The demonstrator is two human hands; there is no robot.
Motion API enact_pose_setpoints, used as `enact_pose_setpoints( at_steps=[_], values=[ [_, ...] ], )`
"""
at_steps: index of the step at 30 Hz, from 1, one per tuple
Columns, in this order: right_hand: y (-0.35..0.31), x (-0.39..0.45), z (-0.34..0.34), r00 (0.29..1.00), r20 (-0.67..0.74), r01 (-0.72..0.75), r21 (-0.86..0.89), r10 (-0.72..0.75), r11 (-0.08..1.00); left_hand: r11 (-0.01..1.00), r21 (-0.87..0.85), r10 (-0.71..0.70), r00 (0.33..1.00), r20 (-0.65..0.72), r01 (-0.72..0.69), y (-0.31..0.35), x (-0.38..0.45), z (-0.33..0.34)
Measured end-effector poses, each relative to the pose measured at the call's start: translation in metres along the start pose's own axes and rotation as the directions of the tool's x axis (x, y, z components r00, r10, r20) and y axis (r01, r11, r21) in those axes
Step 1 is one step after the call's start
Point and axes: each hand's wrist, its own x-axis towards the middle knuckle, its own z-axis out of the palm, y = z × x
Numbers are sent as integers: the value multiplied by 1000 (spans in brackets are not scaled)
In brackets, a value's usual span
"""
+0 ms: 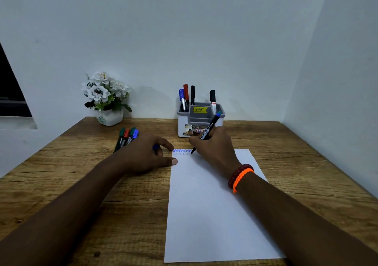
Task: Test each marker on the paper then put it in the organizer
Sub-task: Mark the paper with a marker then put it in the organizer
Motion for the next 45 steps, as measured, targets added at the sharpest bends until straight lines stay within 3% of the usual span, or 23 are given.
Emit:
enact_pose_setpoints(
  at_steps=[15,18,21,31,40,45],
  values=[
    [3,3,0,997,-10,-73,82,75,994,1000,-13,-15,1000,5,15,-2,-1,1],
    [1,5,-6,976,-29,-198,274,214,941,999,-32,-13,997,-73,11,-2,-1,0],
    [-3,6,-11,953,13,-283,379,301,881,986,-168,-35,989,-141,11,-5,1,3],
    [-12,8,-17,957,81,-286,415,278,864,950,-292,9,947,-321,-108,1,0,4],
    [-30,5,-28,934,186,-352,615,304,705,704,-673,-11,944,-330,-228,12,-5,7],
    [-31,3,-32,930,174,-356,635,322,686,615,-753,-21,950,-313,-235,14,-6,7]
  ],
)
